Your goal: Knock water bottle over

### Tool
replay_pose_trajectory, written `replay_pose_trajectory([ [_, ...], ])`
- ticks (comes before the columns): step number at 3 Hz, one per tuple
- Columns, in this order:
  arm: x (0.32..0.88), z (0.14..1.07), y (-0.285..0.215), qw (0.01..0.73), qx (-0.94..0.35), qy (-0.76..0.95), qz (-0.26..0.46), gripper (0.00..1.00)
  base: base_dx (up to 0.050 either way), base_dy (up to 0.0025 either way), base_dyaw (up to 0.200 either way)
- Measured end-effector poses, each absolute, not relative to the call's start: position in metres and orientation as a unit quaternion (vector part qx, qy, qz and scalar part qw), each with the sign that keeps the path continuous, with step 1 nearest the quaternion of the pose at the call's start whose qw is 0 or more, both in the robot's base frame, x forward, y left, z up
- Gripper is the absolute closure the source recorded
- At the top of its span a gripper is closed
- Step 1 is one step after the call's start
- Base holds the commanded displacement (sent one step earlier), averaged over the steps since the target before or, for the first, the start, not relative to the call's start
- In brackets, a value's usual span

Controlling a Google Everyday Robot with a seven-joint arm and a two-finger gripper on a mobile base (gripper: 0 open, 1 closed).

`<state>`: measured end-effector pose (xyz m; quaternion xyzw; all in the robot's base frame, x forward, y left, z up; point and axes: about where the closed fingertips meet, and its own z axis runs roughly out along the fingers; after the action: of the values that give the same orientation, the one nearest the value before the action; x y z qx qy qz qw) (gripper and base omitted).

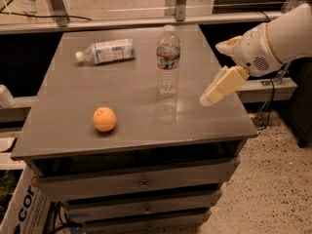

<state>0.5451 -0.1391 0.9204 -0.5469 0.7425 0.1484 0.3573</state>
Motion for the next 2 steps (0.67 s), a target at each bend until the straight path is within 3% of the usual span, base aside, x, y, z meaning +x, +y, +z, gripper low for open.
replay_pose_trajectory([
  [2,0.588,0.914,-0.135,0.399,-0.533,0.727,0.168,0.00,0.000,0.00000,0.000],
])
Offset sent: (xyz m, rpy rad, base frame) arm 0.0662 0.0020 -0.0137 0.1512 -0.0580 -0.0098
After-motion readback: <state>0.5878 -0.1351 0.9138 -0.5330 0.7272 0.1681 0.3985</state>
